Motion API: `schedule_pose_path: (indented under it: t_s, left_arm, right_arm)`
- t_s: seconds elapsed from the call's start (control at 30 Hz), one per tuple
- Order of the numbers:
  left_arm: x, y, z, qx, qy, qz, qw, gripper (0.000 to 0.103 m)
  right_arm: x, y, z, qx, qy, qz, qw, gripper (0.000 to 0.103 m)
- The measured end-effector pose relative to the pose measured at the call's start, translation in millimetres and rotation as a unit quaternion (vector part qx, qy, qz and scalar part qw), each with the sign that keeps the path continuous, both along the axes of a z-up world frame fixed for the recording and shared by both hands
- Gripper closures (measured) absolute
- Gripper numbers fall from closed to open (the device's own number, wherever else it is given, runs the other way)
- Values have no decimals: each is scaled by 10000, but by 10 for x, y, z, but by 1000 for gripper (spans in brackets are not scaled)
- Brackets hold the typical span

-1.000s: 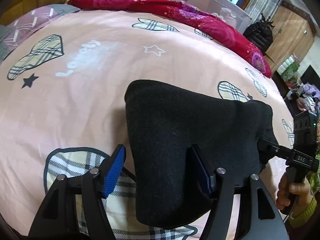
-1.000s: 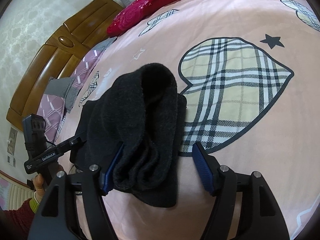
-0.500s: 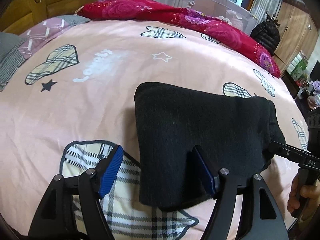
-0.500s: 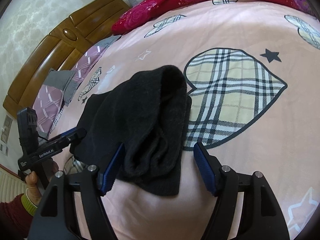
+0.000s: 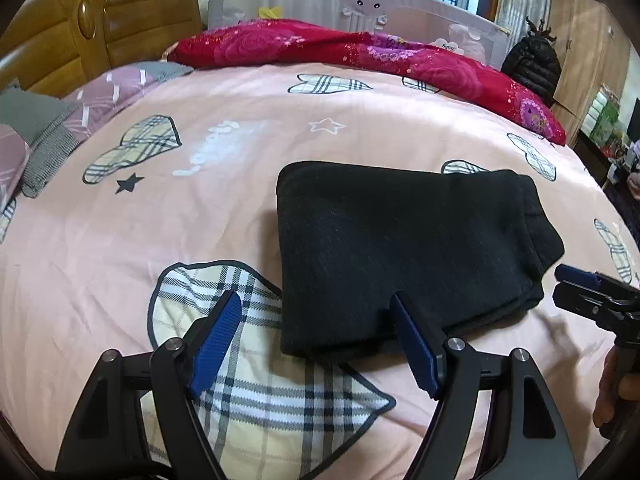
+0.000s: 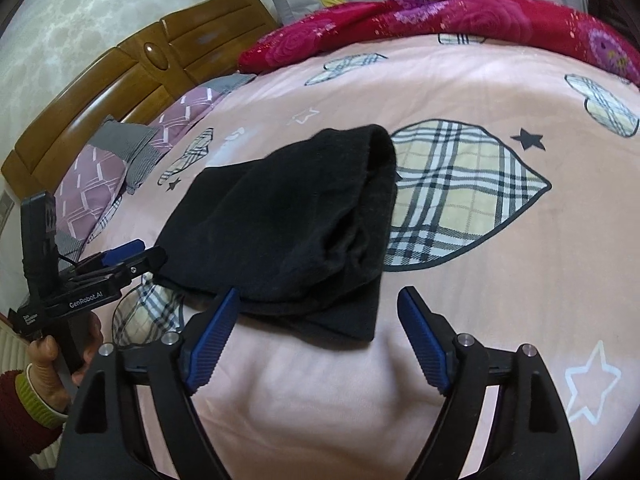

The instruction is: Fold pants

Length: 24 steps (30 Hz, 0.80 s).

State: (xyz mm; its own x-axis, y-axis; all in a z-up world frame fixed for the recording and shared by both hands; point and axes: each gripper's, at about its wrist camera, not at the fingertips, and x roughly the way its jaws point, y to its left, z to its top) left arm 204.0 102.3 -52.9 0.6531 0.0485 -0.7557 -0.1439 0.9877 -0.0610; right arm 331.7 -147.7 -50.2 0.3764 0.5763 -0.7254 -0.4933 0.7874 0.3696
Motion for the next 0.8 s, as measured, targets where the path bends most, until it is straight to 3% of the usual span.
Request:
schedule_pose_path:
  t_s: [0.27,0.6,0.8]
  left_arm:
    - [-196,-147,5,258,-119,-26,9996,23]
    - [-396,-255,-4,583,-355,24,9977,22]
    - [-437,-267,-33,579,-372,-10,9976,22]
  right_arm:
    - [-288,178,69,-562,-607,188,9964,15]
    - [-487,245,66,-742,-920,199,9928,14]
    - [-607,292,47,-753,-1007,250,9917,13]
